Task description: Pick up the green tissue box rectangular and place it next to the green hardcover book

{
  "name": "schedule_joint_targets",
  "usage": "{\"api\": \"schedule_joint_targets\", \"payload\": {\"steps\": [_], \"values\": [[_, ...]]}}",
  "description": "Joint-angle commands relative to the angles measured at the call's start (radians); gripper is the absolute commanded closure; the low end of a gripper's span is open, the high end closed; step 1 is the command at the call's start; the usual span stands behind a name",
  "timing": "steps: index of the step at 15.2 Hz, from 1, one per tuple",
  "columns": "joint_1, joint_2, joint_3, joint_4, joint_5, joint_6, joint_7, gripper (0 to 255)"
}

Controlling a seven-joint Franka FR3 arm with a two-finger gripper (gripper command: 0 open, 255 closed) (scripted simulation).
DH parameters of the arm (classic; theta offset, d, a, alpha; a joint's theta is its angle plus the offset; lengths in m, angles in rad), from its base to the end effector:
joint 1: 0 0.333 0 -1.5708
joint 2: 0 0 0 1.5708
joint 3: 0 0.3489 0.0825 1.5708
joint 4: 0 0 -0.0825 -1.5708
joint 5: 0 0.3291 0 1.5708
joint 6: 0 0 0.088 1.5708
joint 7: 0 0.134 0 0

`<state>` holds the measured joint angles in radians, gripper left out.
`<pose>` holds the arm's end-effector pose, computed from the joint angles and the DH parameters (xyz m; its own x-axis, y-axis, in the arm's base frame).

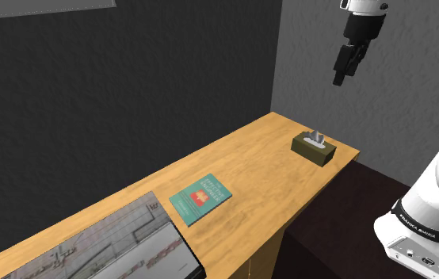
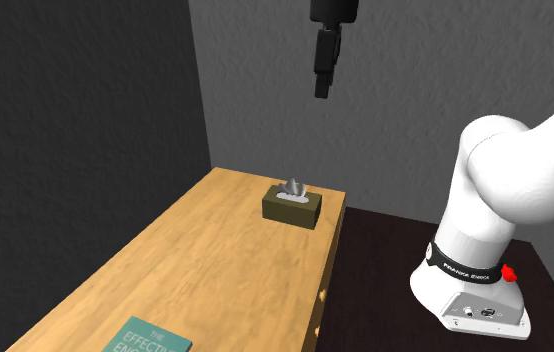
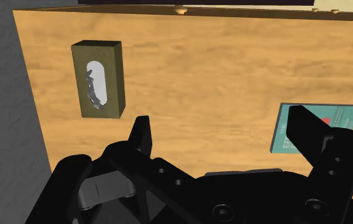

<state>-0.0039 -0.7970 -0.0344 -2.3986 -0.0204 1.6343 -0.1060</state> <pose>0.2317 -0.0151 0.5769 0.9964 0.0785 0.0327 0.0786 -0.9969 -0.0008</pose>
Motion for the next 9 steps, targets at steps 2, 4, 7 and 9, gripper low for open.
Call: {"api": "schedule_joint_targets", "payload": {"steps": [2, 4, 7, 9], "values": [[-0.006, 0.024, 0.006, -0.013, -0.011, 0.025, 0.01, 0], [-0.019, 0.076, 0.017, -0.035, -0.035, 0.075, 0.031, 0], [-0.041, 0.16, 0.031, -0.06, -0.073, 0.15, 0.066, 0], [-0.056, 0.222, 0.039, -0.072, -0.101, 0.198, 0.093, 0]]}}
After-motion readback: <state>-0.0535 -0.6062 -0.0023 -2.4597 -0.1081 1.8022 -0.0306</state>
